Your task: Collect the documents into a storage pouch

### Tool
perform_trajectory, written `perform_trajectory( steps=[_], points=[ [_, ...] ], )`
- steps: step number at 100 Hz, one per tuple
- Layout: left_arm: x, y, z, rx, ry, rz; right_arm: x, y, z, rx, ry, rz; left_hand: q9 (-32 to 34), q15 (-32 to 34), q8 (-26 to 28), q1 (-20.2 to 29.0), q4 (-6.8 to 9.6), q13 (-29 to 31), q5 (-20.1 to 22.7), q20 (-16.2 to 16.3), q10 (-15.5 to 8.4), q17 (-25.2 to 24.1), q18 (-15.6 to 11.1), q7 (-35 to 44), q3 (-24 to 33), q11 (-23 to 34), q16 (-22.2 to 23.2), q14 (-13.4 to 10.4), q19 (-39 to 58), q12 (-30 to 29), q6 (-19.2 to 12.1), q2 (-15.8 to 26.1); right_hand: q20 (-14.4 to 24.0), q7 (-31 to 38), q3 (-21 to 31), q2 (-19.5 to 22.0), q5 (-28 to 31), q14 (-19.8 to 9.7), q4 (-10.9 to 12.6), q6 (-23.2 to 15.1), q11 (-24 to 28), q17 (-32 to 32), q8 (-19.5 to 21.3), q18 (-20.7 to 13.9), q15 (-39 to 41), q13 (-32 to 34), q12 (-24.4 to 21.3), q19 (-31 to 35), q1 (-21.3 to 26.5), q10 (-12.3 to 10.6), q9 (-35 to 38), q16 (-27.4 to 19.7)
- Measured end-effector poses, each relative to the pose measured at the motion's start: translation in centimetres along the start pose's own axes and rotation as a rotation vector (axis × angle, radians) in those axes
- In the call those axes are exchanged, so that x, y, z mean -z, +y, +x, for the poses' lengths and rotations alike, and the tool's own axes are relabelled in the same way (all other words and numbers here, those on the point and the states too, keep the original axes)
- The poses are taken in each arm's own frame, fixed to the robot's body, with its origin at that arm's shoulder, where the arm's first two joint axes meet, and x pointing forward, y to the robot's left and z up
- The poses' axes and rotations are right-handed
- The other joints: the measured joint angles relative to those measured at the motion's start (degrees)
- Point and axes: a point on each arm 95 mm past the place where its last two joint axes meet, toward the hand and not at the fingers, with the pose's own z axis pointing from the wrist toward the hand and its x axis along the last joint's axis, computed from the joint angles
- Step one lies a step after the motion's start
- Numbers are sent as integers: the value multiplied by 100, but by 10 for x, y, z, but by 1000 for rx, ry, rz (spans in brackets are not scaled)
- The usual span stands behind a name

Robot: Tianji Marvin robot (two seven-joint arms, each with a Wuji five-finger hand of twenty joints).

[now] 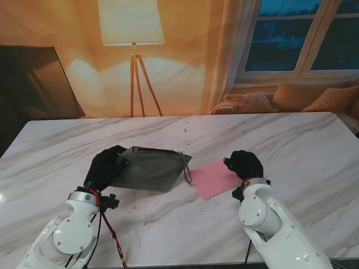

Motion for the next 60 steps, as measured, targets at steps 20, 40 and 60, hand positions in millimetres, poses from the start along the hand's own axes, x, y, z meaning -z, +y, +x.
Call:
perform_trajectory(
  steps=[20, 40, 60],
  points=[
    [1, 0, 2, 14, 7, -2, -1, -1, -1, -15, -8, -4, 0, 0, 35, 0, 0, 0, 0, 0, 2, 0, 0, 0, 1, 6, 0, 0, 0, 0, 0, 0, 0, -91, -1, 6, 7, 0, 0, -22, 0, 0, -4, 0, 0, 0, 6, 0, -3, -4, 5, 0],
    [1, -1, 3, 38, 25, -1, 1, -1, 5, -57, 17, -15, 0, 0, 36, 0, 0, 0, 0, 0, 3, 0, 0, 0, 5, 8, 0, 0, 0, 1, 0, 0, -1120, -386, 6, -192, -498, 166, -9, -513, -443, -606, -840, 9, -394, -108, -113, 0, -176, 263, -471, -1458],
    [1, -2, 5, 45, 40, 12, 7, -2, 16, -77, 80, 46, 0, -1, 39, 0, 0, 0, 0, 0, 4, 0, 0, 0, 5, 12, 0, 0, 0, 1, 0, 0, -1168, -1351, 400, -486, -1300, 723, -4, -924, -2054, -3558, -765, 144, -3001, -1934, -1076, -979, -740, 930, -2360, -2541]
  ],
)
